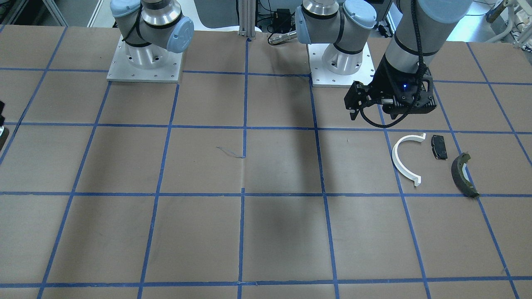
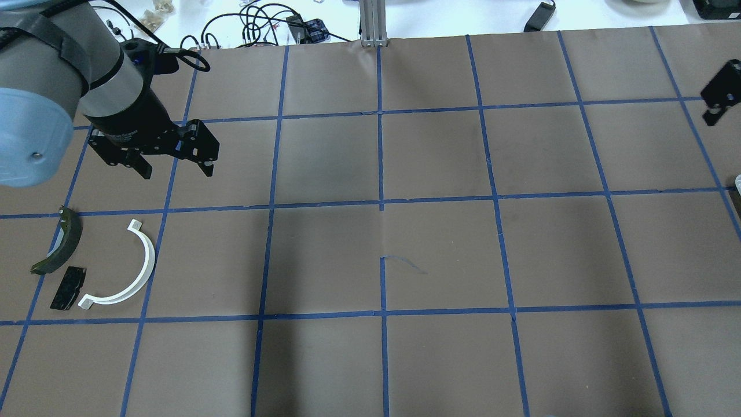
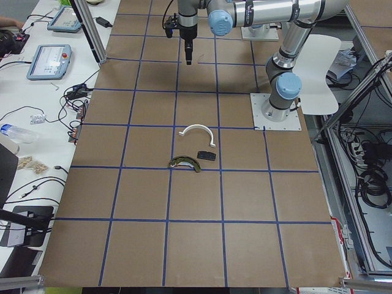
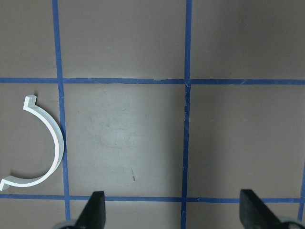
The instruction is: Place bearing gear from tray to pile
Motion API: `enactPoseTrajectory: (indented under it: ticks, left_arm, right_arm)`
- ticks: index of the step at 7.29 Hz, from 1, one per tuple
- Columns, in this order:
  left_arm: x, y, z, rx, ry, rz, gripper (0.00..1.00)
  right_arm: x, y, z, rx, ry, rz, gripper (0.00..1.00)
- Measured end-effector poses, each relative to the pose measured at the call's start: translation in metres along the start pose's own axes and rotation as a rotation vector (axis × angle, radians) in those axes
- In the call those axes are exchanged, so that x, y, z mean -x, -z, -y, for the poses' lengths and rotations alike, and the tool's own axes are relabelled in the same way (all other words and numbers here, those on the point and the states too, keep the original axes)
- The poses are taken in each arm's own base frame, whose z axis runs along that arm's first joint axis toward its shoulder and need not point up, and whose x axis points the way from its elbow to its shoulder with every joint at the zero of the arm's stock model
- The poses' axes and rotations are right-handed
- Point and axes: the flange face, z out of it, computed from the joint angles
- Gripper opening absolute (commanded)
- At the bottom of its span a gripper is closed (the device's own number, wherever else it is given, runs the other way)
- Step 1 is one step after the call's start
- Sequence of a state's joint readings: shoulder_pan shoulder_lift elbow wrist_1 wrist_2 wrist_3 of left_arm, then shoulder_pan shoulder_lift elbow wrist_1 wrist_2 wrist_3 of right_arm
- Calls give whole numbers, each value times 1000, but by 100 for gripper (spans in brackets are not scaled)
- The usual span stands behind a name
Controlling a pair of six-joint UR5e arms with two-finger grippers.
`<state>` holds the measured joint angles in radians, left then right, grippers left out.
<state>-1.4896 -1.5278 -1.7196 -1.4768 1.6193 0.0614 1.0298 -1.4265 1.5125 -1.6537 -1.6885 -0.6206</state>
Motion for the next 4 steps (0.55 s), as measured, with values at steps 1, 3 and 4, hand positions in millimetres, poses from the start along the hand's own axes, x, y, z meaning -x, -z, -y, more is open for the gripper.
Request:
enactPoseTrajectory:
  ticks: [1, 3, 4]
  left_arm:
    - [1, 0, 0, 1, -1, 14, 100]
    - [1, 0, 0, 1, -2, 20, 100]
    - [1, 0, 0, 0, -2, 20, 100]
  right_arm:
    - [-60, -34, 3, -12, 65, -11, 100]
    - [-161, -119, 4, -55, 139, 6, 93]
    - [-200, -160, -2, -69, 158, 27, 93]
